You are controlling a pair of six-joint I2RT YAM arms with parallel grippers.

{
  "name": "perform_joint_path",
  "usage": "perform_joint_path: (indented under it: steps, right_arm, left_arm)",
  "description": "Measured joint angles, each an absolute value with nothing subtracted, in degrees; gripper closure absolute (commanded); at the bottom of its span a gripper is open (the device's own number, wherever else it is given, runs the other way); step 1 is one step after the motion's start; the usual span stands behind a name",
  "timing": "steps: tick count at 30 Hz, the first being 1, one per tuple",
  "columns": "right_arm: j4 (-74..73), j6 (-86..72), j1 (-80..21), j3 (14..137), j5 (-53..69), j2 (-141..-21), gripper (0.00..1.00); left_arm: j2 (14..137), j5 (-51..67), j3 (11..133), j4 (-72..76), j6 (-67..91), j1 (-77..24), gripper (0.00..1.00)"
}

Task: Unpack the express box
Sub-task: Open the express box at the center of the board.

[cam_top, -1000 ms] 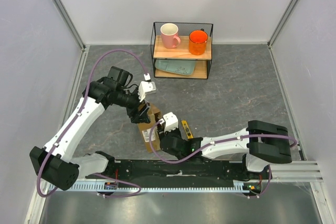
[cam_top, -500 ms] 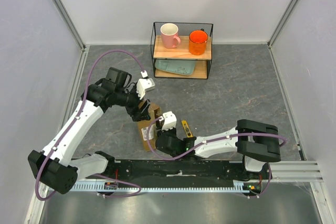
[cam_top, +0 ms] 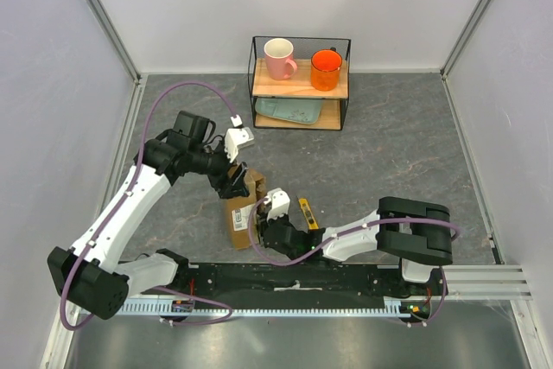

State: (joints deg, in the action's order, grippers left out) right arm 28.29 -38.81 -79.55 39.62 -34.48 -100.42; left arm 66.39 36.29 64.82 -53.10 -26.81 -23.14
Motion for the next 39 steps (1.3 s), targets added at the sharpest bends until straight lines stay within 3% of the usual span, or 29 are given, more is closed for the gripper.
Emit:
perform_joint_path:
  steps: [3,6,7,10,17,27,34,39]
  right_arm:
    - [28.23,-39.05,-79.55,40.12,-34.13,-100.95,0.6]
    - [28.32,-39.09,-79.55,40.12,-34.02,-100.92,0.73]
    - [28.49,-39.03,-79.55,40.14,-33.82,-100.92,0.85]
    - [29.34,-38.3,-79.66,39.66,-32.42,-100.07,0.98]
    - [20.08,-31.75,-75.64,35.07,-29.89,-88.29,1.0]
    - [14.31,-24.99,-74.13,32.16,-27.66,-81.78,1.0]
    - [10.59,-20.49,-74.02,31.2,-27.92,-76.88,1.0]
    - [4.19,-16.14,-72.69,32.32,-28.05,-71.75,1.0]
  left_arm:
    - [66.37,36.32,64.77,-53.21,-26.63,-22.7,0.65]
    - [66.26,36.42,64.62,-53.06,-26.39,-22.5,0.65]
    - [66.17,36.49,64.58,-52.99,-26.26,-22.44,0.65]
    - [65.95,36.8,64.45,-53.12,-25.61,-22.04,0.66]
    - [66.52,43.59,65.87,-55.99,-30.52,-20.93,0.63]
    - [70.78,52.82,67.51,-68.64,-60.14,-19.05,0.62]
    - [62.26,54.7,60.47,-71.79,-79.42,-18.7,0.62]
    - [60.49,55.68,57.76,-72.23,-89.6,-15.81,0.53]
